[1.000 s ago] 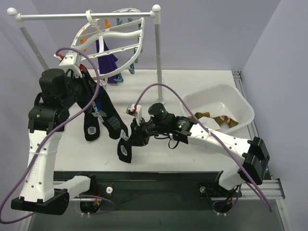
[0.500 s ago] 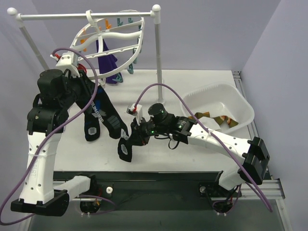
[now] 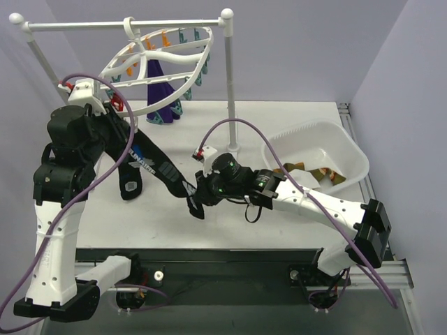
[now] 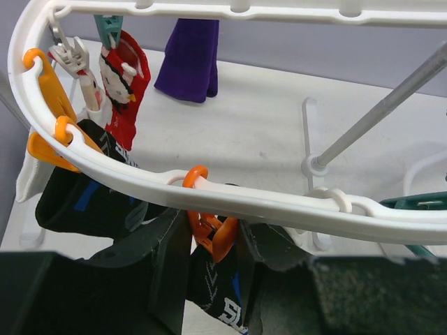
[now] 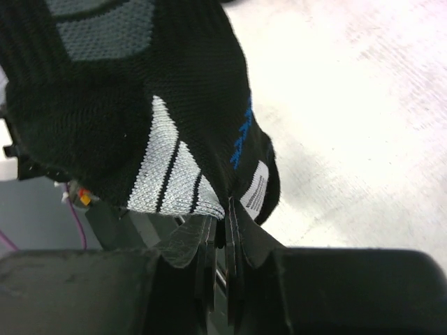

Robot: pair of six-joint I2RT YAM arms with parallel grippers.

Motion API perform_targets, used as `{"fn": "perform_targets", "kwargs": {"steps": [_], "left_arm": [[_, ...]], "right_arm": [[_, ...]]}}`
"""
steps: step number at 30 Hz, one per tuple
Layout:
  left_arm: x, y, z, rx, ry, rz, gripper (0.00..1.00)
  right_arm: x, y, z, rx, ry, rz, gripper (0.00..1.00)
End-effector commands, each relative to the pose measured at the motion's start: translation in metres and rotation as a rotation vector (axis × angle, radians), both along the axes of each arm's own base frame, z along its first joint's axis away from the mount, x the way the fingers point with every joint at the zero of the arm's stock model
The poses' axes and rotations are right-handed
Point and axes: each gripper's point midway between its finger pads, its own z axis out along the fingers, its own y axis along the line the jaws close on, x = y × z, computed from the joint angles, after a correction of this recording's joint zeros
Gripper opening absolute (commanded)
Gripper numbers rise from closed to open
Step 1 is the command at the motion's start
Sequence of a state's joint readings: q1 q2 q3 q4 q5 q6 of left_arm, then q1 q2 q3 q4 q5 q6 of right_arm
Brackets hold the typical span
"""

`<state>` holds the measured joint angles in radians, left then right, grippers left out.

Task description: Remove the socks clipped to the hanger

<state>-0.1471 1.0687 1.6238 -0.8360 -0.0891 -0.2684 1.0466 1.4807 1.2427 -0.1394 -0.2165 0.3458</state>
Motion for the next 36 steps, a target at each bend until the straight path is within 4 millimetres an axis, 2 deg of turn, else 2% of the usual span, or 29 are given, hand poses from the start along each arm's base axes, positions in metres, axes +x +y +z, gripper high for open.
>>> {"fn": "perform_targets", "kwargs": {"steps": [1, 5, 7, 10, 11, 14, 15, 16, 17, 18, 19, 20, 21, 22, 23, 24, 25, 26, 27, 28, 29, 31, 32, 34, 36], "left_arm": [[-0.002, 0.012, 0.025, 0.000, -0.089, 0.060, 0.00], [-0.001, 0.010, 0.022, -0.024, -0.088, 0.059, 0.00], [0.000, 0.008, 0.021, -0.040, -0.093, 0.053, 0.00], [-0.001, 0.003, 0.023, -0.057, -0.108, 0.034, 0.00], [0.000, 0.001, 0.023, -0.063, -0.109, 0.023, 0.00], [0.003, -0.001, 0.020, -0.067, -0.099, 0.013, 0.00], [0.004, -0.003, 0.019, -0.069, -0.094, 0.009, 0.00], [0.006, -0.004, 0.017, -0.067, -0.089, 0.005, 0.00], [0.008, -0.004, 0.016, -0.065, -0.085, -0.001, 0.00], [0.008, -0.005, 0.017, -0.059, -0.088, -0.005, 0.00], [0.009, -0.005, 0.017, -0.054, -0.085, -0.008, 0.00], [0.009, -0.007, 0.018, -0.051, -0.088, -0.021, 0.00], [0.009, -0.009, 0.018, -0.052, -0.085, -0.033, 0.00], [0.008, -0.010, 0.017, -0.054, -0.080, -0.038, 0.00], [0.009, -0.011, 0.017, -0.058, -0.079, -0.045, 0.00], [0.008, -0.014, 0.017, -0.064, -0.081, -0.056, 0.00], [0.008, -0.016, 0.016, -0.069, -0.080, -0.067, 0.00], [0.008, -0.016, 0.017, -0.074, -0.083, -0.069, 0.00], [0.007, -0.016, 0.017, -0.078, -0.085, -0.069, 0.00], [0.008, -0.017, 0.019, -0.079, -0.090, -0.070, 0.00], [0.007, -0.021, 0.021, -0.090, -0.097, -0.093, 0.00], [0.007, -0.023, 0.027, -0.097, -0.108, -0.100, 0.00], [0.008, -0.023, 0.030, -0.101, -0.114, -0.101, 0.00], [0.008, -0.026, 0.032, -0.111, -0.116, -0.110, 0.00], [0.007, -0.028, 0.033, -0.121, -0.120, -0.121, 0.00]], "right_arm": [[0.004, -0.018, -0.005, -0.091, 0.010, -0.128, 0.00], [-0.018, -0.013, -0.033, -0.162, 0.042, -0.089, 0.00], [-0.023, -0.008, -0.051, -0.208, 0.047, -0.069, 0.00], [-0.024, -0.002, -0.062, -0.239, 0.054, -0.057, 0.00], [-0.023, -0.002, -0.062, -0.238, 0.045, -0.055, 0.00], [-0.008, -0.013, -0.043, -0.208, -0.015, -0.089, 0.00], [-0.004, -0.021, -0.029, -0.173, -0.027, -0.107, 0.00], [0.010, -0.031, -0.020, -0.149, -0.033, -0.152, 0.00], [0.015, -0.038, -0.010, -0.126, -0.044, -0.174, 0.00], [0.020, -0.051, 0.011, -0.077, -0.069, -0.204, 0.00], [0.034, -0.066, 0.023, -0.052, -0.085, -0.254, 0.00], [0.040, -0.080, 0.031, -0.050, -0.095, -0.283, 0.00], [0.043, -0.096, 0.056, -0.003, -0.126, -0.316, 0.00], [0.061, -0.120, 0.068, 0.007, -0.136, -0.397, 0.00], [0.064, -0.139, 0.072, -0.015, -0.143, -0.425, 0.00], [0.067, -0.156, 0.088, 0.007, -0.167, -0.464, 0.00], [0.075, -0.179, 0.095, -0.014, -0.185, -0.537, 0.00], [0.092, -0.212, 0.098, -0.041, -0.205, -0.652, 0.00], [0.096, -0.233, 0.104, -0.055, -0.220, -0.711, 0.00], [0.097, -0.251, 0.106, -0.086, -0.215, -0.762, 0.00], [0.106, -0.282, 0.108, -0.119, -0.232, -0.871, 0.00], [0.106, -0.312, 0.104, -0.180, -0.220, -0.958, 0.00], [0.110, -0.337, 0.103, -0.202, -0.209, -1.040, 0.00], [0.110, -0.356, 0.094, -0.235, -0.182, -1.086, 0.00], [0.113, -0.368, 0.076, -0.255, -0.129, -1.098, 0.00]]}}
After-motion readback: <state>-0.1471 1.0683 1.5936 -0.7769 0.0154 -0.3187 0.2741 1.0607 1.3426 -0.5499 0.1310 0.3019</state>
